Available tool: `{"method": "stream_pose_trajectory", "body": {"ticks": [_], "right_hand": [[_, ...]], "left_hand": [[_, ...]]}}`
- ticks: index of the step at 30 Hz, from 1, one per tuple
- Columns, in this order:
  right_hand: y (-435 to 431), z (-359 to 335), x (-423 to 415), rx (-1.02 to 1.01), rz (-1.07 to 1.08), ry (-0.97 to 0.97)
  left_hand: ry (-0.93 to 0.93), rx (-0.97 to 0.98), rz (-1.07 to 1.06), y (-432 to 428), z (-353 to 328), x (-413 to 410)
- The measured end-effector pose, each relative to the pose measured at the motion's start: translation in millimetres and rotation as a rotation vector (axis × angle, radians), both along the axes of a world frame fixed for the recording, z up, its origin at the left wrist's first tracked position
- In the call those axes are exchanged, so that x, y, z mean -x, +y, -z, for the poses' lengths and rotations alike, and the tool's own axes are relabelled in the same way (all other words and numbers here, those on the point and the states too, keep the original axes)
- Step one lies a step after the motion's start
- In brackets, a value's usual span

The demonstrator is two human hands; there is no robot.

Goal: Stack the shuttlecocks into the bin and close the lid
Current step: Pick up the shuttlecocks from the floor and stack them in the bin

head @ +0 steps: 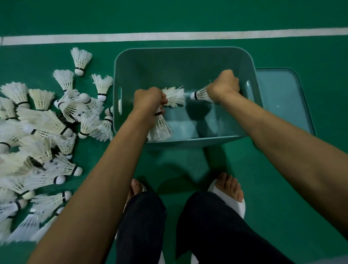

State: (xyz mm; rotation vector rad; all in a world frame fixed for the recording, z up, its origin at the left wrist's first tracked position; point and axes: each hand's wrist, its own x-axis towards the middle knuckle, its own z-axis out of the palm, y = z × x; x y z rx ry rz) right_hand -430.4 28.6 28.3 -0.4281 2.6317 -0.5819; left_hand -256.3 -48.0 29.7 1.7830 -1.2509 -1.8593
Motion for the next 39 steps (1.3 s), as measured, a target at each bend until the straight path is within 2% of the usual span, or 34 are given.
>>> {"method": "stream_pose_trajectory", "body": {"ticks": [3,7,10,11,13,14,15,18,20,26,27,30,32,35,39], "right_hand": [[-22.5,22.2,-8.6,0.026,-0.025,-0.111],[-47.2,44.9,-19.3,0.132,-0.025,-0.374],[-45.4,45.6,-12.2,0.161,0.005,-0.459],[-41.4,39.7,-10.1,0.142,0.013,-0.422],[-28.8,24.0,-7.9,0.071,0.009,-0.196],[-21.3,13.6,-9.9,0.099,0.027,-0.133],[-15.1,3.3,-14.6,0.145,0.045,-0.178],[1.2,-29.8,-41.0,0.196,0.067,-0.674],[6.8,-37.6,-53.7,0.215,0.072,-0.801],[5.0,-25.6,-43.2,0.389,0.274,-0.765],[4.5,-24.0,-35.8,0.368,0.288,-0.641],[7.7,-25.3,-16.5,0.17,0.148,-0.024],[8.1,-25.9,-15.5,0.068,-0.016,0.203],[-2.2,-13.9,-17.3,0.043,-0.032,0.179],[-26.0,19.0,-12.2,0.142,0.265,-0.162]], "left_hand": [[0.017,-0.124,-0.13,-9.9,6.3,-2.6],[0.047,-0.241,-0.258,-25.9,11.8,-5.9],[0.104,-0.305,-0.343,-27.9,10.2,-4.7],[0.127,-0.322,-0.378,-27.1,7.4,-3.4],[0.162,-0.332,-0.433,-24.2,1.4,0.2],[0.174,-0.329,-0.457,-22.7,-1.3,2.9],[0.189,-0.323,-0.483,-20.4,-4.3,6.0],[0.224,-0.293,-0.575,-12.8,-10.7,18.6],[0.212,-0.229,-0.564,-4.1,-17.4,23.6],[0.15,-0.085,-0.219,4.3,-20.7,24.0],[0.081,-0.012,-0.13,5.3,-21.0,22.8],[-0.388,0.341,0.295,4.7,-15.9,17.7],[-0.578,0.403,0.574,3.8,-14.1,14.7],[-0.694,0.373,0.795,-5.4,-8.7,16.4],[-0.73,0.333,0.926,-11.8,-0.2,17.7]]}}
